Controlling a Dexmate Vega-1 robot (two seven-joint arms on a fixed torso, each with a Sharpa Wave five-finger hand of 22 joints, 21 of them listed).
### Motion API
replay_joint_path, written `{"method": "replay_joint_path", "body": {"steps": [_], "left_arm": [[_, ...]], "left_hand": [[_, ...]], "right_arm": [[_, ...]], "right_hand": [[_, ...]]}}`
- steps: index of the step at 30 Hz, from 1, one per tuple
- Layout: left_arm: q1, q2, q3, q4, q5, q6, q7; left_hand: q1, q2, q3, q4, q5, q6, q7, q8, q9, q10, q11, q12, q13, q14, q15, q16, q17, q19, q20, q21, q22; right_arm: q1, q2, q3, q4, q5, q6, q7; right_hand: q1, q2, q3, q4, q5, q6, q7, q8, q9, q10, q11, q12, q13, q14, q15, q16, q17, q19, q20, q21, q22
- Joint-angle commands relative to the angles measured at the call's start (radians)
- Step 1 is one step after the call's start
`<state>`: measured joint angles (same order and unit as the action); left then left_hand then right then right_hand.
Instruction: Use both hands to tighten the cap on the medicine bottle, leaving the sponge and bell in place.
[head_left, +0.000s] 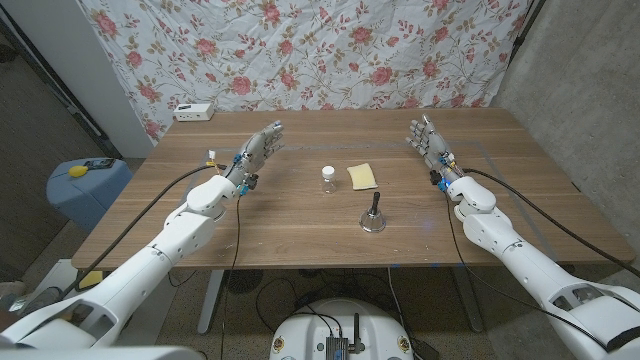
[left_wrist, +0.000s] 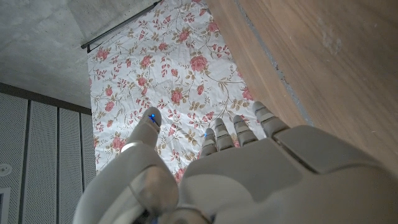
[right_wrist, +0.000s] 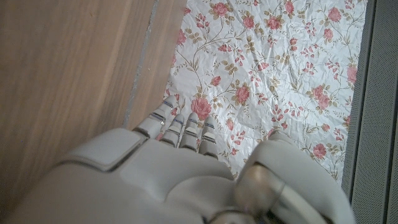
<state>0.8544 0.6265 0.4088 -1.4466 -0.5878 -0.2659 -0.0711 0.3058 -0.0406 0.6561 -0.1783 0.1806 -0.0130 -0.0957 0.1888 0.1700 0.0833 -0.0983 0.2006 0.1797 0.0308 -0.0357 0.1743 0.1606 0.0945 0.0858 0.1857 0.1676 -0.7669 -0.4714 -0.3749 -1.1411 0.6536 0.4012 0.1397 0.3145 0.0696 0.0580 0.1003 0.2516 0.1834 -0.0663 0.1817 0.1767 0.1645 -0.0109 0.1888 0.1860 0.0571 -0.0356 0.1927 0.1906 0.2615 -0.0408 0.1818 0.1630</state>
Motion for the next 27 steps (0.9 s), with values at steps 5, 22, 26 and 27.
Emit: {"method": "replay_joint_path", "body": {"steps": [5, 22, 26, 27], "left_arm": [[-0.035, 0.018, 0.046, -0.005, 0.052, 0.057, -0.078], [-0.068, 0.033, 0.098, -0.034, 0.094, 0.108, -0.125], [-0.066, 0.041, 0.102, -0.046, 0.099, 0.113, -0.131], [-0.065, 0.044, 0.103, -0.05, 0.103, 0.116, -0.129]], "left_hand": [[0.086, -0.031, -0.002, -0.01, 0.015, -0.05, -0.058, -0.007, 0.005, 0.008, -0.005, 0.002, 0.003, 0.016, -0.023, 0.003, 0.005, -0.005, 0.022, -0.001, 0.002], [0.311, -0.119, -0.047, -0.003, 0.067, -0.248, -0.077, -0.013, 0.006, -0.012, -0.005, -0.007, 0.002, 0.01, -0.044, -0.001, 0.005, -0.098, 0.068, -0.007, 0.002], [0.323, -0.122, -0.052, -0.003, 0.07, -0.258, -0.077, -0.012, 0.006, -0.013, -0.004, -0.007, 0.001, 0.012, -0.049, 0.0, 0.005, -0.099, 0.071, -0.006, 0.002], [0.324, -0.122, -0.052, -0.003, 0.071, -0.259, -0.076, -0.012, 0.006, -0.013, -0.003, -0.007, 0.001, 0.012, -0.049, 0.0, 0.005, -0.1, 0.071, -0.006, 0.002]], "right_arm": [[-0.006, 0.0, 0.006, -0.004, -0.004, -0.002, -0.02], [-0.003, 0.005, 0.014, 0.005, -0.001, 0.002, -0.033], [-0.003, 0.007, 0.014, 0.006, -0.003, 0.002, -0.039], [-0.003, 0.007, 0.014, 0.007, -0.003, 0.002, -0.04]], "right_hand": [[0.007, -0.018, -0.005, -0.013, 0.011, -0.008, 0.0, 0.001, 0.002, -0.005, -0.003, 0.005, 0.001, 0.006, -0.026, -0.001, -0.001, 0.012, -0.069, 0.004, 0.002], [0.015, -0.019, -0.005, -0.021, 0.018, -0.006, 0.009, 0.003, 0.003, -0.001, 0.002, 0.008, 0.001, 0.01, -0.023, 0.0, -0.001, 0.012, -0.07, 0.004, 0.003], [0.016, -0.018, -0.005, -0.022, 0.02, -0.005, 0.008, 0.004, 0.003, 0.001, 0.001, 0.009, 0.001, 0.01, -0.023, 0.0, -0.001, 0.013, -0.07, 0.004, 0.003], [0.017, -0.018, -0.005, -0.022, 0.02, -0.005, 0.009, 0.004, 0.003, 0.001, 0.003, 0.009, 0.001, 0.011, -0.023, 0.0, -0.001, 0.013, -0.07, 0.004, 0.003]]}}
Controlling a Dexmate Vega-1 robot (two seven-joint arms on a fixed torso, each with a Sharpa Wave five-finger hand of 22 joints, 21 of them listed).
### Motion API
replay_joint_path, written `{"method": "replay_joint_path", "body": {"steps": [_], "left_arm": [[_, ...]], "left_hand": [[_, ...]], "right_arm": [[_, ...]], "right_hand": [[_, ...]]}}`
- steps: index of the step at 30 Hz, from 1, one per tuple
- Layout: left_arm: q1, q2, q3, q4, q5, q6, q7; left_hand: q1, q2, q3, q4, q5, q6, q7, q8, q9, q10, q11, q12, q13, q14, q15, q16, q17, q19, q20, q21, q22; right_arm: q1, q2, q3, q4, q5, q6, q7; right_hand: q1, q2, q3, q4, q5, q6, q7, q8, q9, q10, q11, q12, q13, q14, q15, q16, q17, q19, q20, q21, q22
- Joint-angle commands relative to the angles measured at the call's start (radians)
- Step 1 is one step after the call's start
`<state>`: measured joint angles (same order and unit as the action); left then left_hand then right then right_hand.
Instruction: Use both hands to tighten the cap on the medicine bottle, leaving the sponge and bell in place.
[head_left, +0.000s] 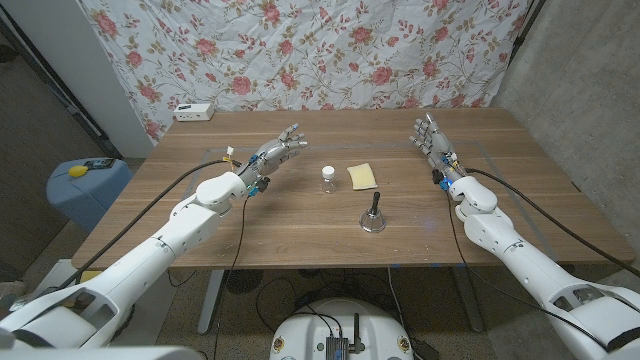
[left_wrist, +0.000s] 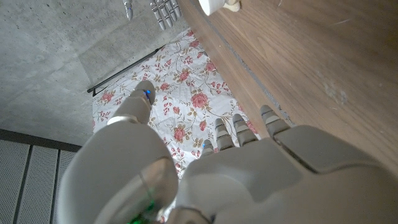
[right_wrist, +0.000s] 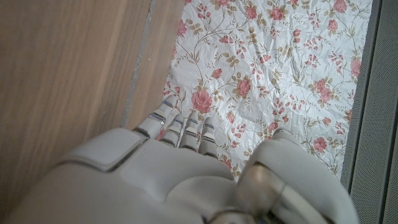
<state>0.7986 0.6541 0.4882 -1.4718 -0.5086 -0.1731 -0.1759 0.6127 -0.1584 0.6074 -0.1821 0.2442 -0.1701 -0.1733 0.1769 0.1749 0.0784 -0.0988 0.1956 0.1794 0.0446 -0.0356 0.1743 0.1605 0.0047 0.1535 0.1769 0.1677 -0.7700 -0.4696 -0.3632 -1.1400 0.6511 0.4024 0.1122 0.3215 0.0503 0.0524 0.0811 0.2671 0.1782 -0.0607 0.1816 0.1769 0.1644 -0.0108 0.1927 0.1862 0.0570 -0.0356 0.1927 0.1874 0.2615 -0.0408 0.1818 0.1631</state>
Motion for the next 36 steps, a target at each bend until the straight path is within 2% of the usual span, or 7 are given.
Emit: {"method": "replay_joint_path", "body": {"steps": [1, 3, 7, 17, 26, 32, 36], "left_arm": [[-0.009, 0.02, 0.024, -0.03, 0.03, 0.027, -0.02], [-0.009, 0.028, 0.027, -0.039, 0.039, 0.032, -0.02], [-0.004, 0.043, 0.029, -0.06, 0.052, 0.039, -0.019], [0.025, 0.061, 0.024, -0.104, 0.105, 0.026, 0.038], [0.055, 0.063, 0.019, -0.132, 0.145, 0.004, 0.088], [0.059, 0.066, 0.022, -0.139, 0.155, -0.001, 0.084], [0.066, 0.072, 0.023, -0.144, 0.152, -0.002, 0.073]], "left_hand": [[0.02, -0.005, -0.005, 0.001, 0.008, -0.104, 0.001, 0.0, 0.001, -0.008, -0.004, -0.002, 0.001, -0.001, -0.051, 0.0, 0.005, -0.011, 0.003, 0.003, 0.002], [0.048, -0.009, -0.015, 0.002, 0.015, -0.108, 0.003, 0.006, 0.001, -0.003, -0.008, 0.0, 0.001, 0.008, -0.057, 0.003, 0.004, -0.049, 0.005, -0.006, 0.002], [0.07, -0.011, -0.024, 0.003, 0.022, -0.118, 0.005, 0.006, 0.001, -0.001, -0.007, 0.001, 0.001, 0.011, -0.059, 0.003, 0.004, -0.077, 0.007, -0.009, 0.002], [0.115, -0.013, -0.043, 0.004, 0.034, -0.112, 0.009, 0.016, 0.001, 0.033, -0.016, 0.011, 0.0, 0.032, -0.09, 0.007, 0.003, -0.086, 0.005, 0.001, 0.001], [0.177, -0.011, -0.068, 0.006, 0.051, -0.133, 0.029, 0.011, 0.001, 0.038, -0.023, 0.005, -0.002, 0.04, -0.11, 0.007, 0.002, -0.086, -0.038, 0.006, 0.001], [0.218, -0.009, -0.085, 0.006, 0.062, -0.154, 0.04, 0.009, 0.001, 0.052, -0.009, 0.006, -0.002, 0.063, -0.11, 0.008, 0.002, -0.089, -0.07, 0.005, 0.0], [0.234, -0.008, -0.091, 0.006, 0.066, -0.166, 0.046, 0.007, 0.001, 0.054, -0.006, 0.005, -0.002, 0.068, -0.112, 0.008, 0.002, -0.09, -0.074, 0.005, 0.0]], "right_arm": [[0.001, 0.006, 0.002, 0.006, -0.001, 0.001, -0.015], [0.002, 0.009, 0.003, 0.008, -0.001, 0.003, -0.017], [0.009, 0.015, 0.002, 0.021, -0.002, 0.008, -0.017], [0.008, 0.023, 0.003, 0.022, -0.004, 0.013, -0.031], [0.006, 0.029, -0.001, 0.024, -0.008, 0.02, -0.033], [-0.001, 0.029, -0.002, 0.013, -0.013, 0.028, -0.039], [-0.011, 0.028, -0.001, -0.001, -0.015, 0.029, -0.049]], "right_hand": [[0.01, 0.002, 0.0, -0.003, 0.005, 0.001, 0.003, 0.004, 0.003, 0.002, 0.002, 0.005, 0.001, 0.011, -0.022, 0.0, 0.002, 0.013, -0.07, 0.004, 0.003], [0.01, 0.002, 0.0, -0.003, 0.006, 0.001, 0.003, 0.004, 0.003, 0.002, 0.004, 0.005, 0.001, 0.011, -0.023, 0.0, 0.002, 0.013, -0.07, 0.004, 0.003], [0.011, 0.003, 0.0, -0.004, 0.007, 0.001, 0.003, 0.004, 0.003, 0.003, 0.005, 0.006, 0.001, 0.012, -0.023, 0.0, 0.003, 0.014, -0.071, 0.005, 0.003], [0.012, 0.003, -0.001, -0.005, 0.01, 0.002, 0.004, 0.005, 0.003, 0.005, 0.004, 0.007, 0.001, 0.015, -0.023, 0.001, 0.003, 0.015, -0.07, 0.005, 0.003], [0.01, 0.005, -0.002, -0.004, 0.012, 0.002, 0.004, 0.005, 0.003, 0.003, 0.004, 0.006, 0.001, 0.015, -0.022, 0.002, 0.004, 0.014, -0.07, 0.004, 0.003], [0.009, 0.006, -0.003, -0.004, 0.014, 0.001, 0.002, 0.004, 0.003, 0.003, -0.003, 0.006, 0.001, 0.013, -0.022, 0.001, 0.005, 0.013, -0.069, 0.004, 0.003], [0.008, 0.008, -0.004, -0.003, 0.015, 0.001, 0.002, 0.004, 0.003, 0.004, -0.003, 0.007, 0.002, 0.012, -0.022, 0.001, 0.005, 0.011, -0.068, 0.003, 0.003]]}}
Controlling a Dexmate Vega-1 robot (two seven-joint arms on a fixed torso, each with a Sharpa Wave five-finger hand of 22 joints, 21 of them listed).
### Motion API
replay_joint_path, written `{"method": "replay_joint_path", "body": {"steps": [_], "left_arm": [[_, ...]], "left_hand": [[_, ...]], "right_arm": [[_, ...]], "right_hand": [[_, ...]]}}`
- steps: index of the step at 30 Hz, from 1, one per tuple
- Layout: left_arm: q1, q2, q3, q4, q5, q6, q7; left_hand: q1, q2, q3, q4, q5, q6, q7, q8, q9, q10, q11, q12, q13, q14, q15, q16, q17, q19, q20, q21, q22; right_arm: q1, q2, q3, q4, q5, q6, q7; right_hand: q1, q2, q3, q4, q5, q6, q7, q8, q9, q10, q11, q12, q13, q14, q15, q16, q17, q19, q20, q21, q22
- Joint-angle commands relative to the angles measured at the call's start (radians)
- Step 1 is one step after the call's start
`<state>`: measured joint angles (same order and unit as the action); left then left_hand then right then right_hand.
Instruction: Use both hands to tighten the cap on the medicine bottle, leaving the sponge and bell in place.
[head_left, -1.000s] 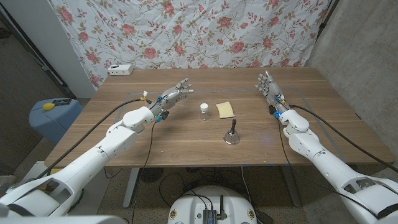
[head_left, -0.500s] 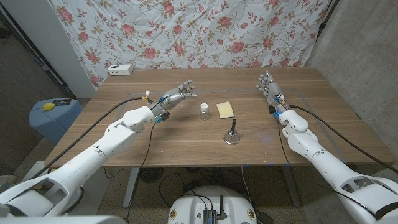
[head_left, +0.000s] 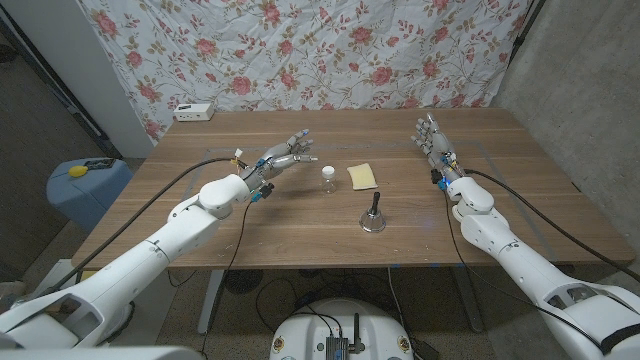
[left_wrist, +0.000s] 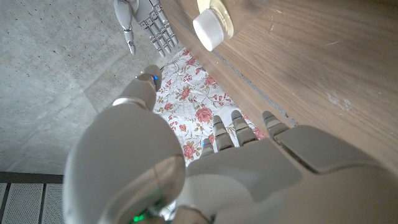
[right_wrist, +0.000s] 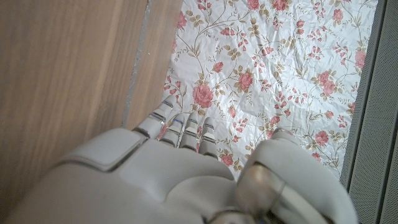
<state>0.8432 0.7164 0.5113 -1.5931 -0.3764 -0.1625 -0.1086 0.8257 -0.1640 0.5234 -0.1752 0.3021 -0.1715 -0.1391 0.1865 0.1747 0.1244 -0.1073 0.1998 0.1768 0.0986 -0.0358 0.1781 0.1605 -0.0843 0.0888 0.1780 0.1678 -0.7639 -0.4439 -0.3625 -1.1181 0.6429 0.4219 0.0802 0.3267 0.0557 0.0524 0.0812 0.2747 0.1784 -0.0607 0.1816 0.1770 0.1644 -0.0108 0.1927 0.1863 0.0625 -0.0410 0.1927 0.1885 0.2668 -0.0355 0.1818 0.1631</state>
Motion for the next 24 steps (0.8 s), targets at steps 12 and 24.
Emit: {"method": "replay_joint_path", "body": {"steps": [12, 24], "left_arm": [[0.057, 0.024, 0.0, -0.034, 0.024, -0.021, 0.007], [0.064, 0.026, 0.004, -0.025, 0.052, -0.031, 0.019]], "left_hand": [[0.082, -0.003, -0.037, 0.003, 0.021, -0.196, 0.038, -0.004, 0.002, 0.043, 0.025, 0.005, 0.001, 0.053, -0.107, 0.005, 0.002, 0.01, -0.041, 0.006, -0.001], [0.112, -0.006, -0.067, 0.008, 0.029, -0.231, 0.027, -0.005, 0.001, 0.036, 0.018, -0.004, 0.001, 0.044, -0.105, -0.003, 0.002, -0.012, -0.036, 0.0, -0.001]], "right_arm": [[-0.042, 0.003, -0.005, -0.061, -0.018, 0.011, -0.046], [-0.058, 0.005, -0.001, -0.083, -0.023, 0.025, -0.063]], "right_hand": [[-0.001, 0.006, -0.006, -0.001, 0.01, 0.0, 0.002, 0.004, 0.003, 0.004, -0.001, 0.007, 0.001, 0.006, -0.015, 0.001, 0.005, 0.005, -0.073, 0.003, 0.003], [-0.005, 0.008, -0.009, 0.0, 0.014, 0.0, 0.001, 0.004, 0.003, 0.006, 0.0, 0.008, 0.001, 0.006, -0.014, 0.002, 0.006, 0.004, -0.07, 0.004, 0.003]]}}
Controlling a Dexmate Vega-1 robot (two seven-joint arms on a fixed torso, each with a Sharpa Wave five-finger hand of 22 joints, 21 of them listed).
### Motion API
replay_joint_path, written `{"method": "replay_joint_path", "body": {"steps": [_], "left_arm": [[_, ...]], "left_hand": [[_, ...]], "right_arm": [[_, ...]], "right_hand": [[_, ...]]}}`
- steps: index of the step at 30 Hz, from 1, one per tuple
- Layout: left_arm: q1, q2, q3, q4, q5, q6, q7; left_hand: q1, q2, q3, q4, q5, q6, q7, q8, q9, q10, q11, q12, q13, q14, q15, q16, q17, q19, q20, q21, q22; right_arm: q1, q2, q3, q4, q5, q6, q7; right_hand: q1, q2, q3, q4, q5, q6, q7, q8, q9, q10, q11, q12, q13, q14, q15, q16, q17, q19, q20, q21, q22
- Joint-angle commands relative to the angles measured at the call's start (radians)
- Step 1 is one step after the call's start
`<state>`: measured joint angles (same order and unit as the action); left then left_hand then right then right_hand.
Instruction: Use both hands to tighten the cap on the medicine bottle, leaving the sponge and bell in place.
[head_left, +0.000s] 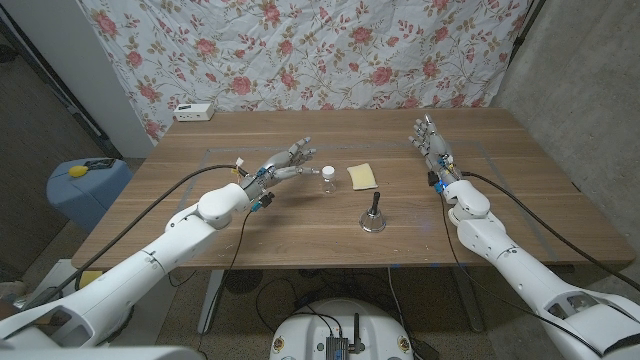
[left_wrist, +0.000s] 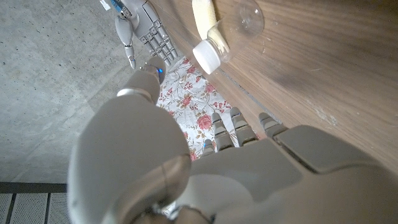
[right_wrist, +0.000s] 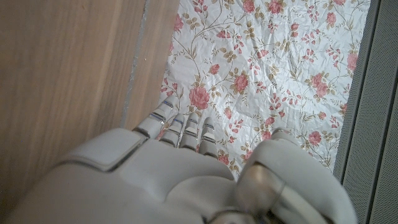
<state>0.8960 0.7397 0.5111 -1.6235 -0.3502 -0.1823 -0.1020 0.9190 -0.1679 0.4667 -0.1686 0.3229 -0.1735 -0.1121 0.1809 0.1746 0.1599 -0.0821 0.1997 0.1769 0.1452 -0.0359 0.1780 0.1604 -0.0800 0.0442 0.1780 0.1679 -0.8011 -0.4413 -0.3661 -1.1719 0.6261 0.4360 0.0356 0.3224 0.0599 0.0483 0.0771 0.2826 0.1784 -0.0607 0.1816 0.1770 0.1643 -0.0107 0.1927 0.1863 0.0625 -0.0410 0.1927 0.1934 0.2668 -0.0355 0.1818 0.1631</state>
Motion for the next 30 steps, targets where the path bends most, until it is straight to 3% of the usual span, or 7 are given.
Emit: {"method": "replay_joint_path", "body": {"steps": [1, 10, 17, 30], "left_arm": [[0.012, 0.001, 0.005, 0.008, 0.029, -0.011, 0.016], [0.005, -0.018, 0.02, 0.036, 0.073, -0.025, 0.045], [0.001, -0.03, 0.033, 0.04, 0.113, -0.025, 0.07], [-0.011, -0.063, 0.057, 0.083, 0.135, -0.044, 0.076]], "left_hand": [[0.019, -0.002, -0.013, 0.002, 0.009, -0.229, -0.001, 0.001, 0.002, 0.003, -0.01, -0.003, 0.001, -0.003, -0.11, -0.003, 0.002, -0.016, 0.009, 0.0, -0.001], [0.024, 0.0, -0.03, 0.008, 0.012, -0.23, 0.005, 0.003, 0.001, 0.023, -0.016, 0.002, 0.001, 0.008, -0.123, 0.001, 0.002, -0.021, 0.016, 0.002, -0.001], [0.02, 0.004, -0.061, 0.021, 0.016, -0.239, 0.049, 0.005, 0.001, 0.017, -0.015, -0.004, 0.001, 0.016, -0.121, 0.001, 0.002, -0.004, -0.004, 0.009, 0.0], [0.022, 0.011, -0.087, 0.027, 0.021, -0.218, 0.058, 0.011, 0.001, 0.055, -0.023, 0.004, 0.0, 0.046, -0.13, 0.006, 0.002, 0.019, -0.017, 0.013, -0.001]], "right_arm": [[-0.022, 0.002, 0.003, -0.03, -0.006, 0.012, -0.019], [-0.03, 0.0, 0.007, -0.038, -0.005, 0.017, -0.023], [-0.041, -0.006, 0.012, -0.049, -0.004, 0.018, -0.029], [-0.049, -0.009, 0.018, -0.051, 0.006, 0.022, -0.021]], "right_hand": [[-0.001, 0.003, -0.005, 0.005, 0.006, 0.0, 0.001, 0.004, 0.003, 0.006, 0.0, 0.008, 0.001, 0.007, -0.014, 0.002, 0.001, 0.004, -0.07, 0.004, 0.003], [-0.004, 0.003, -0.008, 0.005, 0.008, 0.0, 0.002, 0.004, 0.003, 0.004, 0.0, 0.007, 0.001, 0.007, -0.013, 0.002, 0.001, 0.004, -0.07, 0.004, 0.003], [-0.005, 0.002, -0.009, 0.006, 0.009, -0.001, 0.004, 0.004, 0.003, 0.004, 0.006, 0.007, 0.001, 0.006, -0.013, 0.002, 0.002, 0.004, -0.07, 0.004, 0.003], [-0.008, 0.002, -0.013, 0.006, 0.011, -0.002, 0.006, 0.004, 0.003, 0.005, 0.006, 0.007, 0.001, 0.006, -0.013, 0.002, 0.002, 0.004, -0.07, 0.004, 0.003]]}}
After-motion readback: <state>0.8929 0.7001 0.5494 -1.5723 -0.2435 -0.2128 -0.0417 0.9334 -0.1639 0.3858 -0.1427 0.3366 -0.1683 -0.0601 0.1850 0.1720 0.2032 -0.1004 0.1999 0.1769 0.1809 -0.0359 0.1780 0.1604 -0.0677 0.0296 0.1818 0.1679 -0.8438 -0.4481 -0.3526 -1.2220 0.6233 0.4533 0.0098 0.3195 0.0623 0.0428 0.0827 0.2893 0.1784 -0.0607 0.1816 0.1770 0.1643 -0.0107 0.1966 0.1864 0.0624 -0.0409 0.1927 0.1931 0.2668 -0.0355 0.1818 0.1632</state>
